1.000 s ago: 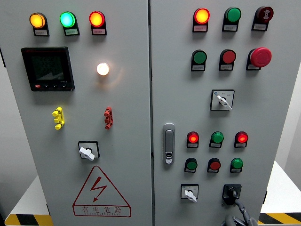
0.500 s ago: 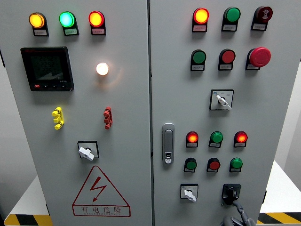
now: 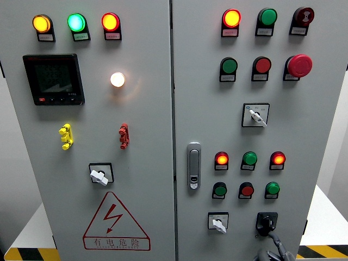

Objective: Trip black knob to open circuit
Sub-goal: 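Grip the black rotary knob with the right hand and twist it, then release the black knob and lower the right hand away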

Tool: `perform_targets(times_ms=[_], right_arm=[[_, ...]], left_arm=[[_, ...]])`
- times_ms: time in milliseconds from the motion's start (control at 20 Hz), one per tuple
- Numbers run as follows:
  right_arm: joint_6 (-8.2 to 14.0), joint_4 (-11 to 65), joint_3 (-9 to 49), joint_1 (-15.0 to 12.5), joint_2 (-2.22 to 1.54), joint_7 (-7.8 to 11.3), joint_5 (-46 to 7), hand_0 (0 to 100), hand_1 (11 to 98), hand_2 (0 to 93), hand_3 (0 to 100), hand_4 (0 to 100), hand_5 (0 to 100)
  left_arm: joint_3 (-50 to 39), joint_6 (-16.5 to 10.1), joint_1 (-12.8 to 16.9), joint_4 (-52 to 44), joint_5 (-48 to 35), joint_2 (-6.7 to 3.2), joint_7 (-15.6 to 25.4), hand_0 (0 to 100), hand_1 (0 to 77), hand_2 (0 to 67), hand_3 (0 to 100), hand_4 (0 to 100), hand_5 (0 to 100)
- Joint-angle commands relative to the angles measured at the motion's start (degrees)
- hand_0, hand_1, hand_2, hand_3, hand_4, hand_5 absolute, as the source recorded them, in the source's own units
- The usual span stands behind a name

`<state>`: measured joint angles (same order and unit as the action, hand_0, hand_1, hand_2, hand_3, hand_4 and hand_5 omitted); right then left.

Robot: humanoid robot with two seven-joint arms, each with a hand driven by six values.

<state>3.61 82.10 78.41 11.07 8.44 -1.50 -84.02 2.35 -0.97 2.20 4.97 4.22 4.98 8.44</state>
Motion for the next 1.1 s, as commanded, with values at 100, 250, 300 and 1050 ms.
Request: perform_targets(times_ms=[100,250,300,1050], right_arm=[[0.0,0.1,0.0,0.0,0.0,-0.08,0.0,84,46.0,4.7,71,68,77],[0.0,0.1,-0.4,0.1,0.0,-0.08,0.0,84,46.0,4.8,71,69,77],[0.0,0.1,-0.4,0.3,0.0,-0.25,0.0,84,46.0,4.7,71,69,77],[0.0,0.0,-0.5,0.6,0.0,-0.87,0.6,85,45.5,4.7,71,69,78]], left_arm=[[0.0,0.0,0.0,0.0,0.0,0.03,0.0,0,3.6,12.7,21,7,2],[0.0,0.0,0.0,0.0,0.0,0.03,0.0,0,3.5,12.7,21,7,2],[0.0,0.0,0.0,0.0,0.0,0.03,0.0,0,3.5,12.7,21,7,2],[0.0,0.0,0.0,0.0,0.0,0.03,0.0,0,3.7,12.7,21,7,2]])
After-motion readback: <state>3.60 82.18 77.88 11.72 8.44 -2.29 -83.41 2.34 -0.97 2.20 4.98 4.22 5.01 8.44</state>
